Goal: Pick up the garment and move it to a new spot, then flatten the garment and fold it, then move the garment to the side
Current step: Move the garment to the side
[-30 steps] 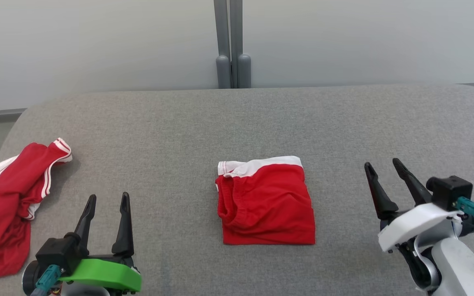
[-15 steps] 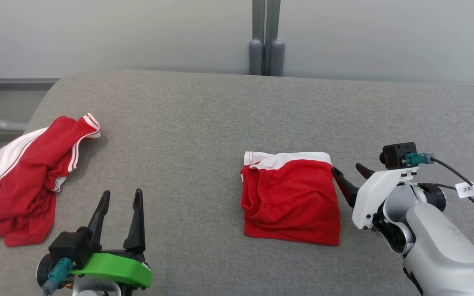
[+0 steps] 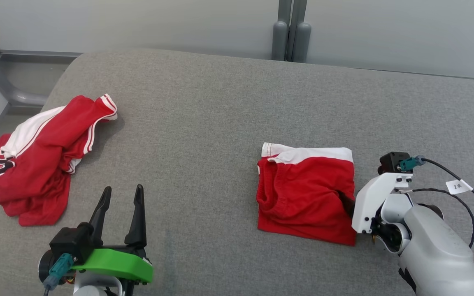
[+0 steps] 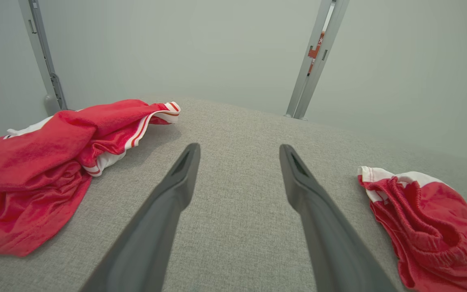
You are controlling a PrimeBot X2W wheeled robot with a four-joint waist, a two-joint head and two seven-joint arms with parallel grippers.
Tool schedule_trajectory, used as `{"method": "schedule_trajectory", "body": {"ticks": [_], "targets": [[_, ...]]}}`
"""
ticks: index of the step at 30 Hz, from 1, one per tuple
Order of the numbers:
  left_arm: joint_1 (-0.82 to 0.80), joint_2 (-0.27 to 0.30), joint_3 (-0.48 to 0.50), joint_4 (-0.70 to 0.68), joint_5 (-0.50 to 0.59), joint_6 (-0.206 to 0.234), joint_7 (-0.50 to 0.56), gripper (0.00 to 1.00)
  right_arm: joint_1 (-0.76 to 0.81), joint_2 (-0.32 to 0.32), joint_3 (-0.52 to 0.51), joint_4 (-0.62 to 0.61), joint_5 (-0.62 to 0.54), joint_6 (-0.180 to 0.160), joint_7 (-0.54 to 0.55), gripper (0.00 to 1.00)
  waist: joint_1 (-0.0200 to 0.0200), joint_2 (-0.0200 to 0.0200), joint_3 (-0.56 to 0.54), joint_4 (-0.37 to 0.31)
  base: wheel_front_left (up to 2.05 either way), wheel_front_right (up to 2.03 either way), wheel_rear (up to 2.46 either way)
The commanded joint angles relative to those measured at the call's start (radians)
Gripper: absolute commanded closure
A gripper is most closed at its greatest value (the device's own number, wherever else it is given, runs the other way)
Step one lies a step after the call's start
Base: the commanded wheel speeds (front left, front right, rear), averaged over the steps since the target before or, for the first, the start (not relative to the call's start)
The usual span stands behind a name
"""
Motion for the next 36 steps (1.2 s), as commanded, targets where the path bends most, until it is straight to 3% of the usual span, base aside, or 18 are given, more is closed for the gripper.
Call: {"method": "schedule_trajectory", "body": {"ticks": [1,2,3,4,5,6,7,18,29,36], "targets": [[-0.018,-0.004,0.004,0.002,0.007,-0.004,0.0,0.0,0.009,0.01,0.009,0.012,0.015,0.0,0.006,0.0,0.0,0.0,0.002,-0.002,0.0,0.0,0.0],[-0.02,-0.005,0.004,0.003,0.008,-0.006,0.0,0.0,0.008,0.011,0.013,0.011,0.019,0.0,0.001,0.0,0.0,0.0,0.002,-0.004,0.0,0.0,0.0],[-0.021,-0.006,0.004,0.003,0.011,-0.008,0.0,0.0,0.007,0.01,0.017,0.01,0.024,0.0,-0.001,0.14,0.0,0.0,0.002,-0.006,0.0,0.0,0.0],[-0.022,-0.006,0.005,0.004,0.013,-0.009,0.0,0.0,0.007,0.01,0.021,0.008,0.03,0.0,-0.008,0.45,0.0,0.0,0.001,-0.009,0.0,0.0,0.0],[-0.022,-0.006,0.005,0.005,0.015,-0.009,0.0,0.0,0.007,0.009,0.024,0.005,0.033,0.0,-0.016,0.59,0.0,0.0,0.0,-0.011,0.0,0.0,0.0],[-0.021,-0.007,0.007,0.006,0.016,-0.01,0.0,0.0,0.005,0.007,0.028,0.002,0.036,0.0,-0.026,0.86,0.0,0.0,-0.002,-0.015,0.0,0.0,0.0],[-0.02,-0.007,0.007,0.006,0.018,-0.011,0.0,0.0,0.002,0.006,0.031,-0.001,0.041,0.0,-0.035,1.0,0.0,0.0,-0.003,-0.018,0.0,0.0,0.0],[-0.012,0.006,0.003,0.008,0.029,-0.021,0.0,0.0,-0.03,-0.023,0.076,-0.024,0.094,0.0,-0.115,1.0,0.0,0.0,-0.028,-0.096,0.0,0.0,0.0],[-0.031,0.02,-0.046,-0.026,0.029,-0.032,0.004,0.0,-0.054,-0.125,0.149,-0.085,0.108,0.0,-0.144,1.0,0.0,0.0,-0.035,-0.293,0.0,0.0,0.0],[-0.037,0.017,-0.075,-0.036,0.023,-0.033,0.012,0.0,-0.031,-0.15,0.159,-0.107,0.136,0.0,-0.166,1.0,0.0,0.0,-0.031,-0.414,0.0,0.0,0.0]]}}
